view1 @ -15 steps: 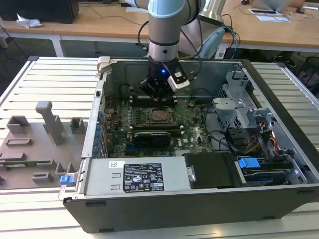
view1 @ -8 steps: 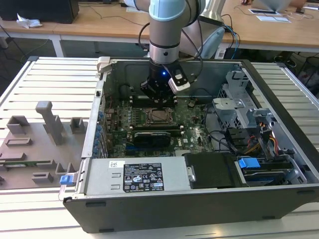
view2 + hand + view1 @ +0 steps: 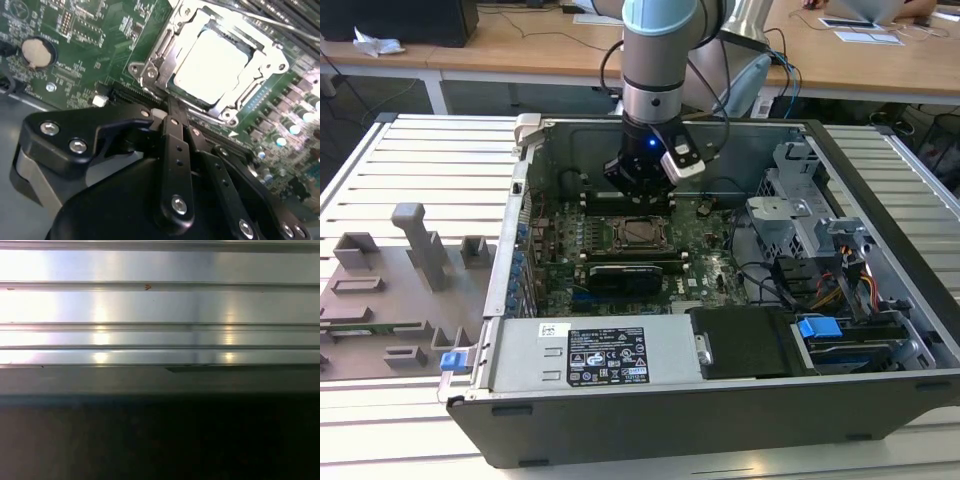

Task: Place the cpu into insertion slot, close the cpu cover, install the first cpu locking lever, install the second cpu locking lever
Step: 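Install the first cpu locking lever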

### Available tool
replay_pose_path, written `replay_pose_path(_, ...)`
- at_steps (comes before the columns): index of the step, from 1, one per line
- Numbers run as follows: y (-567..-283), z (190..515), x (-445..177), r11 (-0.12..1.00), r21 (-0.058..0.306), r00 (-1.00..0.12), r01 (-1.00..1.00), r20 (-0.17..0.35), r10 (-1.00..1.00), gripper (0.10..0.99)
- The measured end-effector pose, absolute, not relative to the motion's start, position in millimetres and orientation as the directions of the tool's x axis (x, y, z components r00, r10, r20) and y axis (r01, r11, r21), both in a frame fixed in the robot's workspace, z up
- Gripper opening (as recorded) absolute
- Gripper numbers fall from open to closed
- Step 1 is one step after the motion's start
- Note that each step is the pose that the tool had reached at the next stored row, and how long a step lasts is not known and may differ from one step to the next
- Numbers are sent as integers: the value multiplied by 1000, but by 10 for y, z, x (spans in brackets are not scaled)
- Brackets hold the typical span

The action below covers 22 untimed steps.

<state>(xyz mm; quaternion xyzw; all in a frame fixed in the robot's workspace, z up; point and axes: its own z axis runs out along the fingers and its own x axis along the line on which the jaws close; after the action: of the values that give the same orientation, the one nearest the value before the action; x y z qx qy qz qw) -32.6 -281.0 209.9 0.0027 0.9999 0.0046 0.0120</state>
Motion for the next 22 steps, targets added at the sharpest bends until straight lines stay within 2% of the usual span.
replay_pose_path(14,-2847,2130,-327,1000,1,-1000,5,-24,5,106)
replay_pose_path(22,-2847,2286,-327,1000,-4,-1000,5,-24,5,106)
